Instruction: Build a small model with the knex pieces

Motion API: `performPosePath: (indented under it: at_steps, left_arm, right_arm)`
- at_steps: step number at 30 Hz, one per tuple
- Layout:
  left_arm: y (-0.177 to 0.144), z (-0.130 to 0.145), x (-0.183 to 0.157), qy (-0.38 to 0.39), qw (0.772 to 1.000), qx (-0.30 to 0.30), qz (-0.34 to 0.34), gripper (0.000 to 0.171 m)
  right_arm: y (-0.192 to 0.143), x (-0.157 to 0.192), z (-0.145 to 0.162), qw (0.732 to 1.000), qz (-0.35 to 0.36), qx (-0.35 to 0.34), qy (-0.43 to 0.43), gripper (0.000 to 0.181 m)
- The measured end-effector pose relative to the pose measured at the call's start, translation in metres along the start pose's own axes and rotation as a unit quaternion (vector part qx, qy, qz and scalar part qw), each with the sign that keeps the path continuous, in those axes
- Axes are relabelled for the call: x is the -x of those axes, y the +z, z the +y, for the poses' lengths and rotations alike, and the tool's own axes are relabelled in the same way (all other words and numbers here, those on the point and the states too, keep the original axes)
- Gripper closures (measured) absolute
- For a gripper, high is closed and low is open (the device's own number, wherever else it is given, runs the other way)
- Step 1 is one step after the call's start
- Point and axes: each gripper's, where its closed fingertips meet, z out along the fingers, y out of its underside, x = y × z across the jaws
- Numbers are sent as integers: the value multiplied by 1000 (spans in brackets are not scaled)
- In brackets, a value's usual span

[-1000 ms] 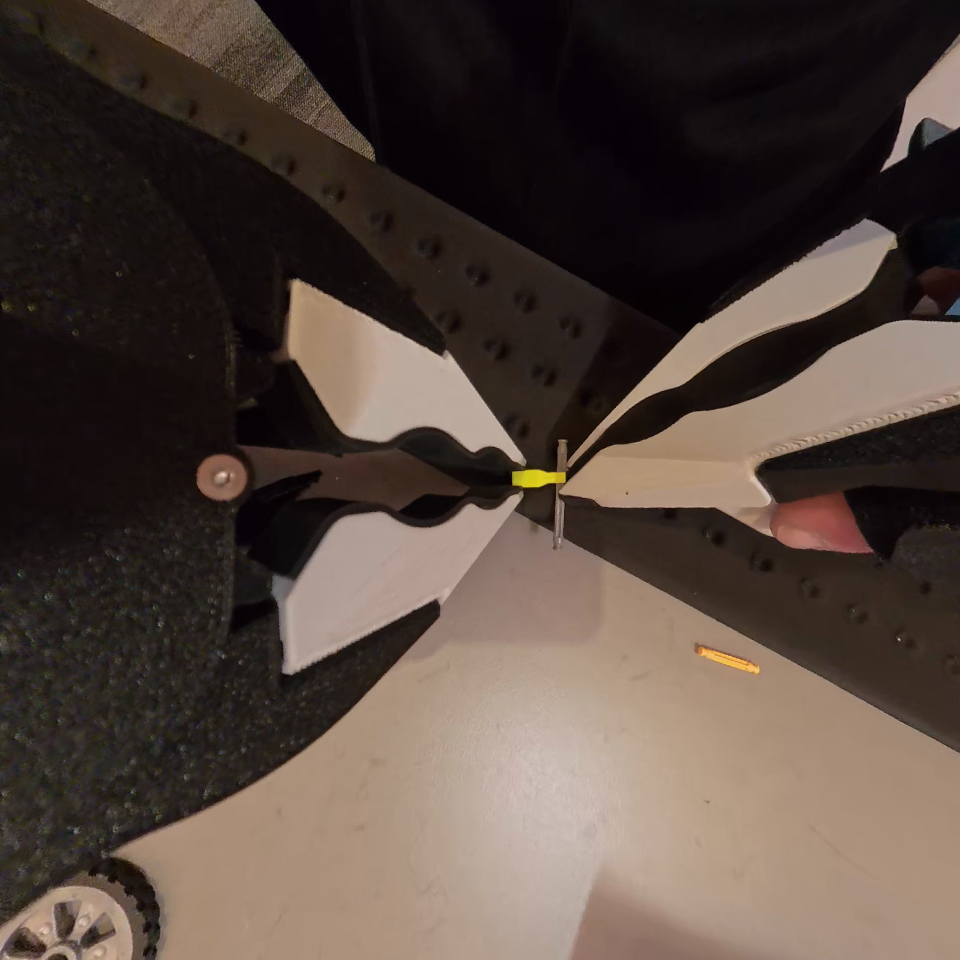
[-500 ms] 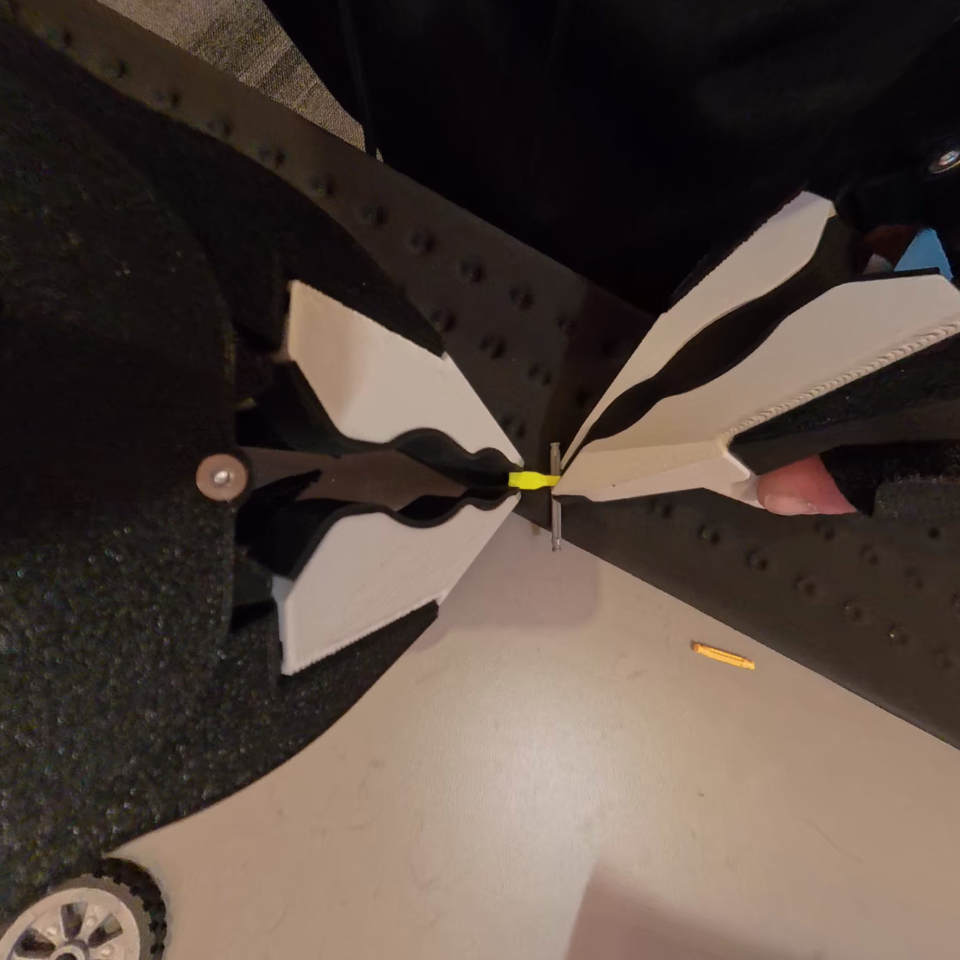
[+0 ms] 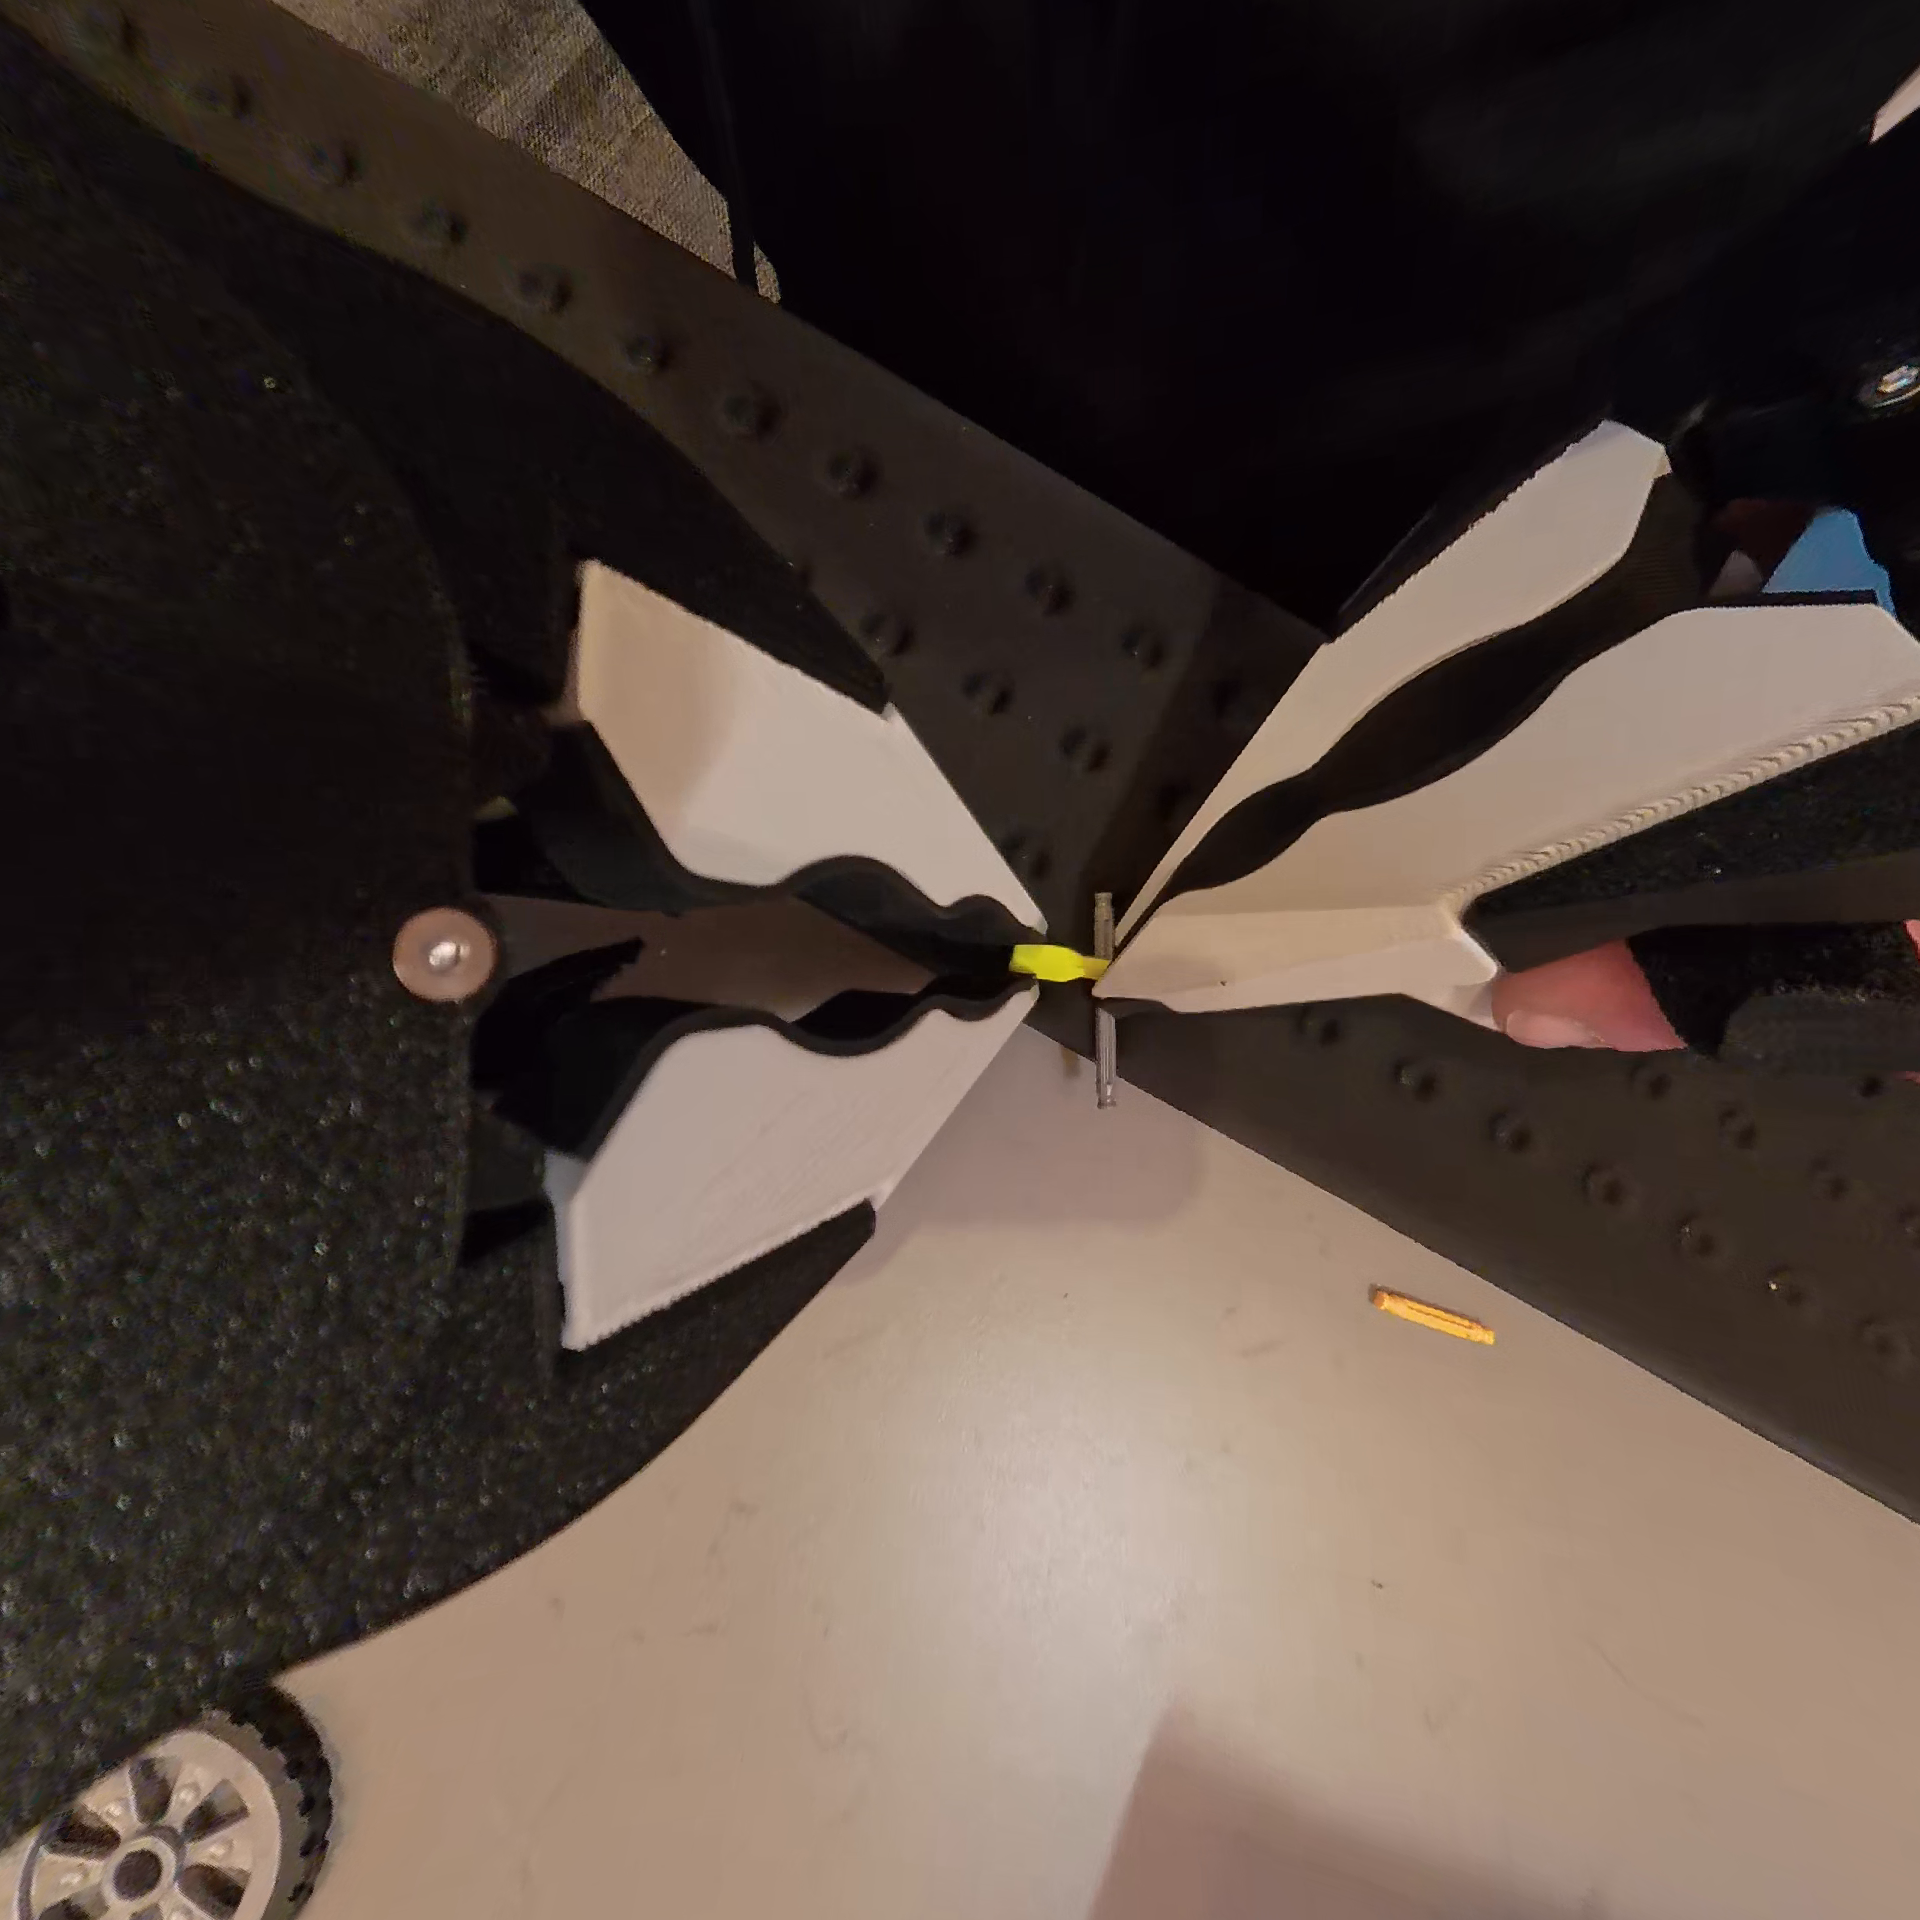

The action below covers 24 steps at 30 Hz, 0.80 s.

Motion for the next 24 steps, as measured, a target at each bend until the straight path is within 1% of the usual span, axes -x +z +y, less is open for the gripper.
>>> performPosePath:
  at_steps: [9, 19, 24]
  left_arm:
    - [0, -1, 1, -27, 998, -38, 31, 171]
    - [0, -3, -1, -14, 995, -74, 66, 171]
    - [0, -4, -2, -10, 991, -90, 98, 171]
  right_arm:
    - [0, 0, 0, 1000, -8, -6, -4, 180]
    - [0, 0, 0, 1000, -7, -2, -23, 180]
    - [1, 0, 0, 1000, -6, -1, -30, 180]
